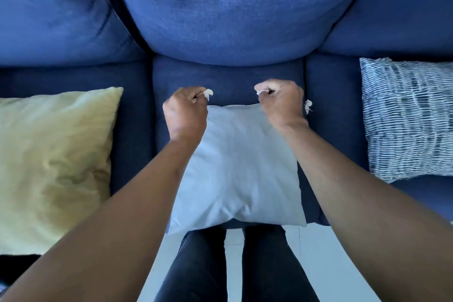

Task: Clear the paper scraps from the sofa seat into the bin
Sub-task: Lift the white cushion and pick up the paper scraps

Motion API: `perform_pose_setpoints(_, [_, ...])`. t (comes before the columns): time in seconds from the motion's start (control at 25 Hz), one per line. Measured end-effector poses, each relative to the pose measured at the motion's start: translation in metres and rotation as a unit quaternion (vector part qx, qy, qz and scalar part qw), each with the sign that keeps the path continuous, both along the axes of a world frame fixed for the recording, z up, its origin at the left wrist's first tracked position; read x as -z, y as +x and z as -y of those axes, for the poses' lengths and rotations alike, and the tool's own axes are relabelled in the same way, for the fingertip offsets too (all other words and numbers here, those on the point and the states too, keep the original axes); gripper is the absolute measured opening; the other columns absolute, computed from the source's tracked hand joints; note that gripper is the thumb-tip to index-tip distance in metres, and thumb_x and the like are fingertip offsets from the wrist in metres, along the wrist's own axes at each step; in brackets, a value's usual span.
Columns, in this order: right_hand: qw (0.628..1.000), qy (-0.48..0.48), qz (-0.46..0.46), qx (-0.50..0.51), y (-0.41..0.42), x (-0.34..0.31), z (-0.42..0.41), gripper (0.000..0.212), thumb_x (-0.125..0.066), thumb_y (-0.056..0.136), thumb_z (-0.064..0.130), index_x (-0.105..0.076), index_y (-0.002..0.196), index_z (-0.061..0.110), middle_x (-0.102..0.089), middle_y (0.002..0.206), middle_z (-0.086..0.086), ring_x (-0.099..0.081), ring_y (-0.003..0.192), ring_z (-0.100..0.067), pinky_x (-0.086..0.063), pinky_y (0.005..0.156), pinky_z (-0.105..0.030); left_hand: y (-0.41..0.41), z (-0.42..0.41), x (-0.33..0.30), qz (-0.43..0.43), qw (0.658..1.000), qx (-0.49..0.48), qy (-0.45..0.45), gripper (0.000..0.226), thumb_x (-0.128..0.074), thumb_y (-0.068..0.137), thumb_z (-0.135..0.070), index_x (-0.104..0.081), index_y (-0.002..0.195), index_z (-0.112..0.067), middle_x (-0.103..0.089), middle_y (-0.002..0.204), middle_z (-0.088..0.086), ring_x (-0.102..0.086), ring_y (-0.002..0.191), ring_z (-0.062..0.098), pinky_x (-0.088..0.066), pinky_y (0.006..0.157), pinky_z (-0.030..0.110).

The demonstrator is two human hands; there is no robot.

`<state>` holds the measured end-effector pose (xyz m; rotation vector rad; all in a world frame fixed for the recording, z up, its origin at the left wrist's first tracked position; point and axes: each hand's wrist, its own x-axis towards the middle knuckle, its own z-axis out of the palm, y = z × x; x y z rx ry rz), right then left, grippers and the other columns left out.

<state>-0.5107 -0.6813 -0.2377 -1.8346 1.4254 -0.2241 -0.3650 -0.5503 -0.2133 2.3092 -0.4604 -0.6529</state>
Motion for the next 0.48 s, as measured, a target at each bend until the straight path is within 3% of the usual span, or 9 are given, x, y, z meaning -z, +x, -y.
perform_pose_setpoints(0.2, [0.996, -0.016, 0.084, 0.005, -0.005, -0.087, -0.055, 0.029, -0.055, 0.083, 0.002, -0.080, 0.092, 0.015, -0.078, 0.090, 0.004, -0.069, 0.082, -0.004, -0.052, 0.074, -0.016, -0.012, -0.060, -0.072, 0.024, 0.999, -0.016, -0.024, 0.018, -0.062, 0.091, -0.020, -0.077, 0.088, -0.029, -0.072, 0.083, -0.017, -0.060, 0.072, -0.010, -0.038, 0.064, 0.000])
perform_pose_setpoints(0.32, [0.995, -0.012, 0.104, -0.002, -0.009, -0.121, -0.091, 0.026, -0.057, 0.080, 0.002, -0.079, 0.085, 0.015, -0.076, 0.082, 0.006, -0.068, 0.080, -0.006, -0.053, 0.074, -0.019, -0.021, -0.099, -0.102, 0.060, 0.997, -0.035, -0.029, 0.017, -0.061, 0.091, -0.021, -0.077, 0.090, -0.027, -0.073, 0.086, -0.012, -0.063, 0.077, 0.003, -0.037, 0.065, 0.001])
perform_pose_setpoints(0.48, [0.992, -0.002, 0.113, -0.062, -0.009, -0.146, -0.138, 0.023, -0.057, 0.079, 0.004, -0.077, 0.079, 0.017, -0.075, 0.078, 0.004, -0.067, 0.077, -0.010, -0.051, 0.074, -0.023, -0.041, -0.159, -0.132, 0.081, 0.994, -0.073, -0.032, 0.014, -0.061, 0.092, -0.028, -0.074, 0.089, -0.029, -0.071, 0.085, -0.015, -0.063, 0.078, 0.004, -0.043, 0.066, 0.010])
